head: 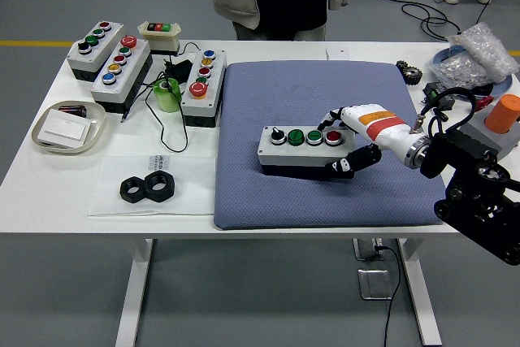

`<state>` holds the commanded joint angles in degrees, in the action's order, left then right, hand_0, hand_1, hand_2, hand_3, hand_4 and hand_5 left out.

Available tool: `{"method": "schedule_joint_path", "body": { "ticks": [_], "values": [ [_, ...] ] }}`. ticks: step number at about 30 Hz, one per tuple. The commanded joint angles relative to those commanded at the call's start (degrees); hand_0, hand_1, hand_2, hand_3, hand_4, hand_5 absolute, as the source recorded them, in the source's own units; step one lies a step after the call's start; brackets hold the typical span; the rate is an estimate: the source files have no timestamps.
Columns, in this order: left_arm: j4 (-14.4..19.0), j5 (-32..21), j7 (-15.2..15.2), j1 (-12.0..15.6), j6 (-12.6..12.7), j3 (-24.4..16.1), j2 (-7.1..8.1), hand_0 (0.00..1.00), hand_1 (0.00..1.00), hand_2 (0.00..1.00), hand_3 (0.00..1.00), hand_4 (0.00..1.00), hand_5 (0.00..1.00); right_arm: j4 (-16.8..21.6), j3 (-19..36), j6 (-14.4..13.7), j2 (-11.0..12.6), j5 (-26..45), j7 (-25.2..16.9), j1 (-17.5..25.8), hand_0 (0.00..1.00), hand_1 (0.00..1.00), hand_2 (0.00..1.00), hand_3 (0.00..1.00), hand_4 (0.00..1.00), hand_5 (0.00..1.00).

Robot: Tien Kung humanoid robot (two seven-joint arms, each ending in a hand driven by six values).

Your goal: Pick up the button,place it on the desk,press the button,press the button

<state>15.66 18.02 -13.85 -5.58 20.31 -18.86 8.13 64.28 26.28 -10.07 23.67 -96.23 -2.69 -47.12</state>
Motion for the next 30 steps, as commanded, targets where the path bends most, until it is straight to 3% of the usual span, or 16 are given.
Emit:
{"method": "schedule_joint_path", "body": {
  "ticks": [1, 2, 7, 8, 11, 13, 14, 19, 20, 25, 26, 30],
  "values": [
    [0.0, 0.0, 0.0, 0.0, 0.0, 0.0, 0.00, 0.748, 0.784, 0.856, 0.773, 0.550, 0.998, 0.1, 0.2, 0.2, 0.1, 0.0, -0.1, 0.1, 0.406, 0.387, 0.476, 0.795, 0.832, 0.080],
    [0.0, 0.0, 0.0, 0.0, 0.0, 0.0, 0.00, 0.747, 0.784, 0.856, 0.773, 0.549, 0.998, 0.2, 0.5, 0.6, 0.3, -0.2, -0.3, 0.1, 0.424, 0.417, 0.512, 0.899, 0.897, 0.108],
    [0.0, 0.2, -0.1, -0.1, -0.1, -0.2, -0.01, 0.747, 0.784, 0.856, 0.773, 0.549, 0.998, 0.8, 1.9, 3.3, 1.0, -1.2, -0.9, 0.3, 0.424, 0.417, 0.512, 0.899, 0.897, 0.108],
    [0.0, 0.2, -0.1, -0.1, -0.1, -0.2, -0.01, 0.747, 0.784, 0.855, 0.772, 0.550, 0.998, 0.9, 2.0, 3.7, 1.1, -1.4, -0.9, 0.3, 0.521, 0.530, 0.722, 0.998, 0.926, 0.083],
    [0.0, 0.2, -0.1, -0.1, 0.0, -0.2, -0.01, 0.747, 0.784, 0.855, 0.772, 0.550, 0.998, 0.6, 2.2, 6.7, 1.5, -2.3, -0.7, 0.2, 0.521, 0.530, 0.722, 0.998, 0.926, 0.083],
    [0.0, 0.2, -0.1, -0.1, 0.0, -0.2, -0.01, 0.747, 0.784, 0.855, 0.772, 0.550, 0.998, 0.5, 2.3, 6.9, 1.6, -2.5, -0.7, 0.3, 0.521, 0.530, 0.722, 0.998, 0.926, 0.083],
    [0.0, 0.1, -0.1, -0.1, 0.0, -0.2, -0.04, 0.746, 0.784, 0.855, 0.773, 0.549, 0.998, 0.3, 2.5, 7.1, 1.6, -2.7, -0.6, 0.4, 0.605, 0.601, 0.861, 0.998, 0.936, 0.058],
    [0.0, -0.1, 0.0, -0.2, 0.0, 0.0, -0.04, 0.746, 0.784, 0.855, 0.773, 0.549, 0.998, 0.3, 4.0, 7.7, 2.1, -4.1, -0.6, 0.6, 0.605, 0.601, 0.861, 0.998, 0.936, 0.058],
    [0.0, -0.1, 0.0, -0.2, 0.0, 0.0, -0.05, 0.746, 0.784, 0.856, 0.772, 0.549, 0.998, 0.4, 4.2, 7.8, 2.2, -4.1, -0.6, 0.7, 0.728, 0.685, 0.936, 0.998, 0.941, 0.042],
    [0.0, -0.3, 0.0, -0.2, 0.0, 0.1, -0.06, 0.746, 0.784, 0.856, 0.772, 0.549, 0.998, 2.4, 6.5, 9.7, 3.2, -3.5, -0.5, 1.2, 0.728, 0.685, 0.936, 0.998, 0.941, 0.042],
    [0.0, -0.3, 0.0, -0.2, 0.0, 0.1, -0.07, 0.745, 0.783, 0.854, 0.772, 0.549, 0.998, 2.7, 6.7, 10.1, 3.3, -3.3, -0.5, 1.2, 0.992, 0.872, 0.998, 0.998, 0.952, 0.032],
    [0.0, 0.0, -0.1, -0.1, 0.0, -0.2, -0.14, 0.745, 0.783, 0.854, 0.772, 0.549, 0.998, 2.9, 6.7, 10.9, 3.5, -2.9, -0.5, 1.3, 0.992, 0.872, 0.998, 0.998, 0.952, 0.032]
  ]
}}
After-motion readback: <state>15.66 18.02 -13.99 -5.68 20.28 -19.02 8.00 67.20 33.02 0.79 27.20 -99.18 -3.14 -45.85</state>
